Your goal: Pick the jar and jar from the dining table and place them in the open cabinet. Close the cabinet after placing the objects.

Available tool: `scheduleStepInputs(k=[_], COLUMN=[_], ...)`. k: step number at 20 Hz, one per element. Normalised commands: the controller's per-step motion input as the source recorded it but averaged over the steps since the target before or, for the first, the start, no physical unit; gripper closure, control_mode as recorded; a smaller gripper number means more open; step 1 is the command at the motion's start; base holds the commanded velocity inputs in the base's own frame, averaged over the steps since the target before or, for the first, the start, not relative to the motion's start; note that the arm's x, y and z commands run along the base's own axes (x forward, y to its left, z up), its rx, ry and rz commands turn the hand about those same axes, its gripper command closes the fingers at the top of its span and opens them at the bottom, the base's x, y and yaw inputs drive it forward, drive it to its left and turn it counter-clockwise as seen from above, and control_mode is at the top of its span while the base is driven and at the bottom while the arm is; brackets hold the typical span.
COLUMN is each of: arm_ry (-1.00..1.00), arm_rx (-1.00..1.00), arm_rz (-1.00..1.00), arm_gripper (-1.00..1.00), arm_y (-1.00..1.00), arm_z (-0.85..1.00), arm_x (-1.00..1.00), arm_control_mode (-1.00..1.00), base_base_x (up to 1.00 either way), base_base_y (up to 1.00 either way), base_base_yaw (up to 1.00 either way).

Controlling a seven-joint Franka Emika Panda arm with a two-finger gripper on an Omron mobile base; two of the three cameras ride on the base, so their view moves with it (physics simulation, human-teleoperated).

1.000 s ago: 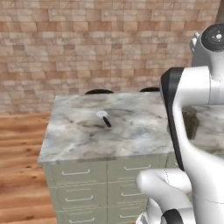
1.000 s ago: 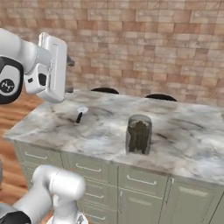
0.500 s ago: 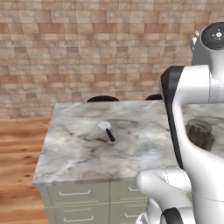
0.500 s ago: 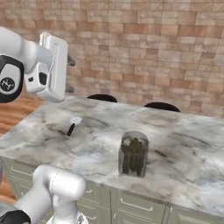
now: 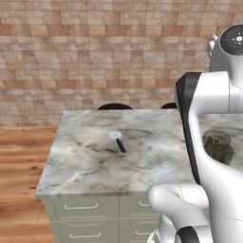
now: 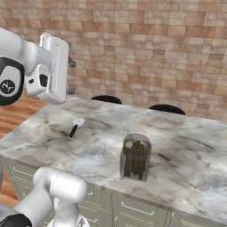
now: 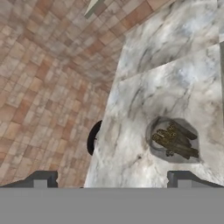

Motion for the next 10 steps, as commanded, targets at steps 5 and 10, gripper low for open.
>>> scheduleStepInputs(k=[5,10], arm_ry=[0.0,0.0], arm_rx=[0.0,0.0], arm_rz=[0.0,0.0], arm_gripper=[-1.0,-1.0], arm_y=[0.0,0.0], arm_z=[0.0,0.0], arm_x=[0.0,0.0], arm_control_mode=[1.0,1.0], base_base_x=[0.85,0.4], base_base_y=[-0.39,-0.01], base_base_yaw=[-0.1,-0.03])
